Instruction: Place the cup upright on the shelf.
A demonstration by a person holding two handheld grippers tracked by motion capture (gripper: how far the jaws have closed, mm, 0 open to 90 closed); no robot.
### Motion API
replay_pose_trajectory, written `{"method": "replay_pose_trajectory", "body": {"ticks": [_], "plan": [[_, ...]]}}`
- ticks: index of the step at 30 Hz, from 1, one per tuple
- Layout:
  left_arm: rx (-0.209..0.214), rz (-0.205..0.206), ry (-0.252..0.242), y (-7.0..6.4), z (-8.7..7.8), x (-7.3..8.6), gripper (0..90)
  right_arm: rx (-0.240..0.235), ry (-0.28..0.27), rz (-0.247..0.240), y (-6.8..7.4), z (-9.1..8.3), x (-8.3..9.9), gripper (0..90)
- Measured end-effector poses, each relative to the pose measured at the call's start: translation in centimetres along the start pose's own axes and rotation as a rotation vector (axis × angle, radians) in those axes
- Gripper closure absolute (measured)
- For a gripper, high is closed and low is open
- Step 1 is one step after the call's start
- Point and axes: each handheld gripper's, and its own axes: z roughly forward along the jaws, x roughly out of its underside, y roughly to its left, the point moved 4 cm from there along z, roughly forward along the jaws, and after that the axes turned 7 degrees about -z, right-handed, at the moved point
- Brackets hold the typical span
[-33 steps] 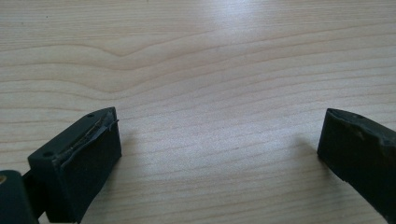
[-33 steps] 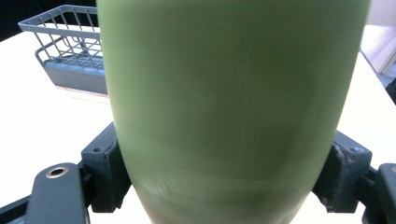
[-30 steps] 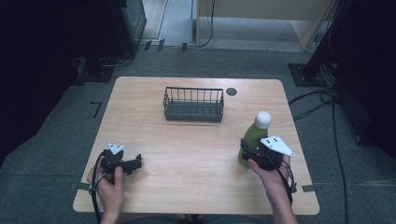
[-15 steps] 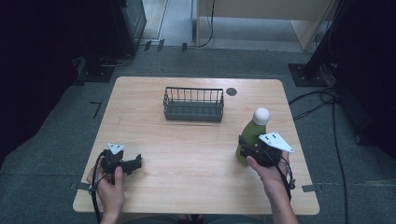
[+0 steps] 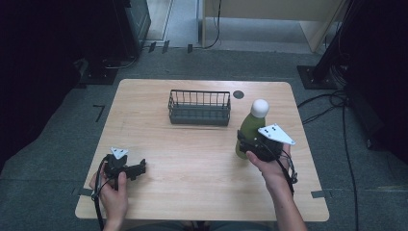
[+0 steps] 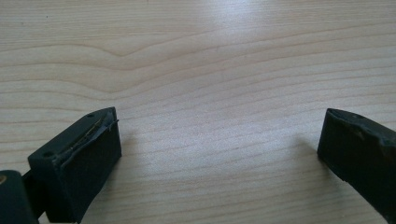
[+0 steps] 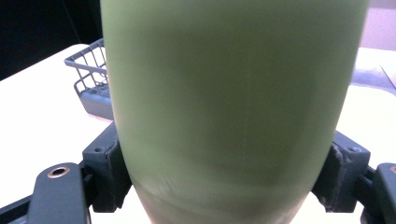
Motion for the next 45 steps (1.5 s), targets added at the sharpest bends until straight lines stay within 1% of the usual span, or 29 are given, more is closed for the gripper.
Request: {"method": "replay_pose_trajectory", "body": {"ticks": [2, 6, 16, 24, 27, 29, 33, 38, 40, 45], "plan": [[0.0, 0.0, 0.0, 0.0, 0.0, 0.0, 0.1, -0.009, -0.005, 0.003, 0.3, 0.3, -0.4, 20.5], [0.0, -0.001, 0.0, 0.0, 0.0, 0.0, 0.1, -0.015, -0.017, -0.006, 0.7, 0.8, -1.3, 20.5], [0.001, -0.001, 0.0, 0.0, 0.0, 0.0, 0.1, -0.028, -0.057, -0.011, 1.9, 1.9, -3.8, 20.5], [0.0, -0.001, 0.0, 0.0, 0.0, 0.0, 0.1, -0.027, -0.095, -0.024, 2.4, 2.9, -6.5, 20.5], [0.0, -0.001, 0.001, 0.0, 0.0, 0.0, 0.1, -0.032, -0.105, -0.025, 2.5, 3.6, -7.5, 20.5], [0.0, -0.002, -0.001, 0.0, 0.0, 0.0, 0.1, -0.036, -0.103, -0.024, 2.5, 4.0, -7.9, 20.5], [0.0, -0.002, -0.001, 0.0, 0.0, 0.0, 0.1, -0.027, -0.099, -0.036, 2.5, 5.1, -8.9, 20.5], [0.0, -0.001, -0.001, 0.0, 0.0, 0.0, 0.1, -0.026, -0.094, -0.03, 2.5, 6.3, -9.8, 20.5], [0.0, -0.001, -0.001, 0.0, 0.0, 0.0, 0.1, -0.019, -0.092, -0.039, 2.4, 6.8, -10.2, 20.5], [0.0, -0.001, 0.0, 0.0, 0.0, 0.0, 0.1, -0.008, -0.088, -0.03, 2.4, 8.0, -11.3, 20.5]]}}
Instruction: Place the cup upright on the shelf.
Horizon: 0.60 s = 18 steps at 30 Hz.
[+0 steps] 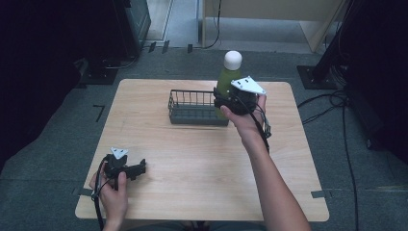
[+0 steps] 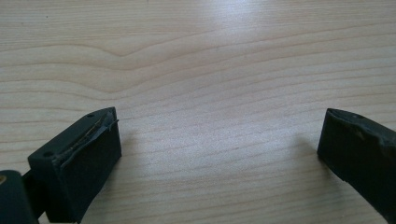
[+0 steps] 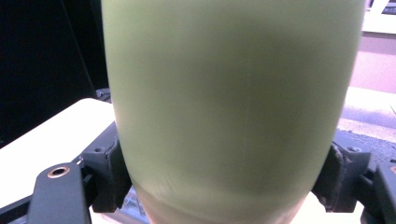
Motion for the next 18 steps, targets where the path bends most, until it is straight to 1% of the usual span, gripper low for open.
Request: {"method": "replay_pose_trajectory", "body": {"ticks": [4, 10, 13, 16, 18], "plan": [[0.0, 0.0, 0.001, 0.0, 0.0, 0.0, 0.1, 0.011, -0.003, -0.009, 0.0, 1.0, -0.6, 20.5], [-0.001, 0.0, 0.0, 0.0, 0.0, 0.0, 0.1, 0.019, -0.008, 0.023, -0.3, 2.8, -1.4, 20.5], [0.0, 0.0, 0.0, 0.0, 0.0, 0.0, 0.1, 0.031, -0.008, 0.013, -0.2, 3.8, -1.6, 20.5], [0.0, 0.0, 0.0, 0.0, 0.0, 0.0, 0.1, 0.022, -0.002, 0.006, 0.0, 4.8, -1.7, 20.5], [0.0, 0.0, 0.0, 0.0, 0.0, 0.0, 0.1, 0.012, -0.003, 0.017, 0.2, 5.5, -1.7, 20.5]]}}
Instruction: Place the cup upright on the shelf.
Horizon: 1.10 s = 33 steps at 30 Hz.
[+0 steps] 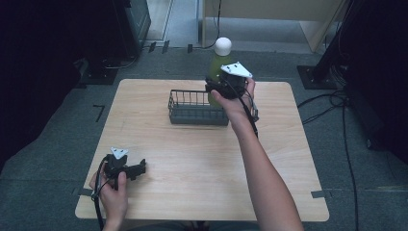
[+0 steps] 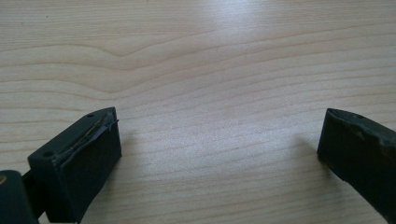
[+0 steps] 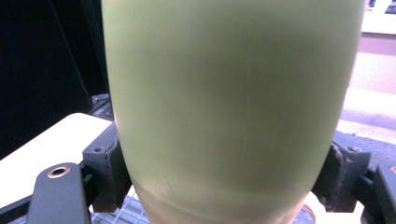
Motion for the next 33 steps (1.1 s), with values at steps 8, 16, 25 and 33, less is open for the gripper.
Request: {"method": "replay_pose_trajectory", "body": {"ticks": [8, 16, 25, 33], "plan": [[0.0, 0.001, 0.001, 0.0, 0.0, 0.0, 0.1, 0.01, 0.022, 0.026, 0.2, 2.3, 1.3, 20.5], [-0.001, 0.001, 0.0, 0.0, 0.0, 0.0, 0.1, 0.008, 0.06, 0.014, 1.0, 3.5, 3.5, 20.5], [0.0, 0.001, 0.0, 0.0, 0.0, 0.0, 0.1, -0.003, 0.096, 0.003, 1.1, 4.2, 5.2, 20.4], [-0.001, 0.001, 0.0, 0.0, 0.0, 0.0, 0.1, 0.001, 0.075, 0.005, 1.1, 4.3, 5.4, 20.1]]}}
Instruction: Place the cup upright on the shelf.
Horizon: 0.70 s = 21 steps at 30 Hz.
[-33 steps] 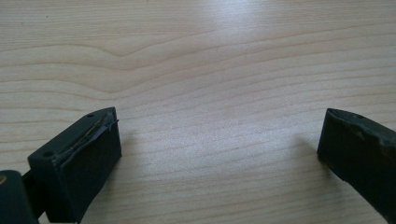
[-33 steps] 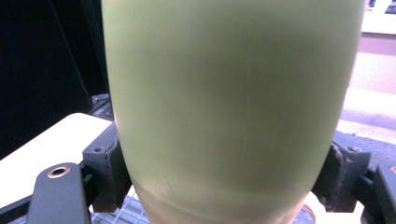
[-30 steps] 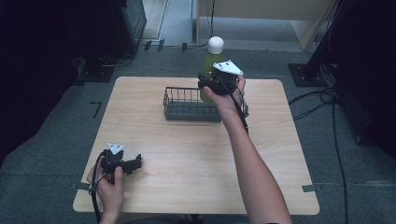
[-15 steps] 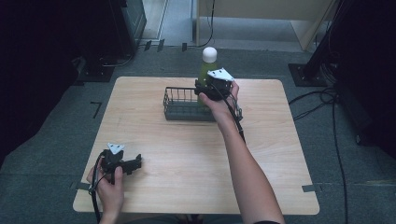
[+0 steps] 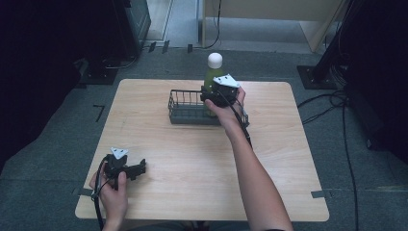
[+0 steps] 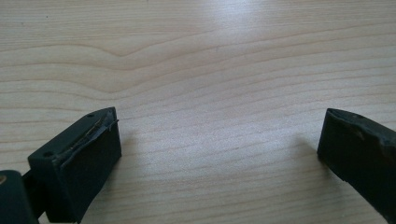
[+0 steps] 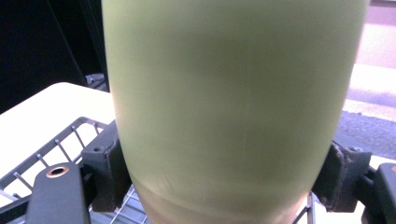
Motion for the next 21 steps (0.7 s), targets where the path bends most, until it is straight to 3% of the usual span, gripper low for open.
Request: {"method": "replay_pose_trajectory", "body": {"ticks": [3, 7, 13, 21], "plan": [[0.0, 0.0, 0.0, 0.0, 0.0, 0.0, 0.1, -0.006, 0.004, 0.024, -0.2, 0.15, -0.01, 19.8], [0.0, 0.0, 0.0, 0.0, 0.0, 0.0, 0.1, -0.012, 0.011, 0.012, -0.11, 0.19, -0.01, 19.6], [0.0, 0.0, 0.0, 0.0, 0.0, 0.0, 0.1, -0.027, 0.031, 0.041, -0.41, 0.31, 0.15, 14.8], [0.0, 0.0, 0.0, 0.0, 0.0, 0.0, 0.1, -0.033, 0.068, 0.02, -0.58, -0.34, 0.19, 10.8]]}}
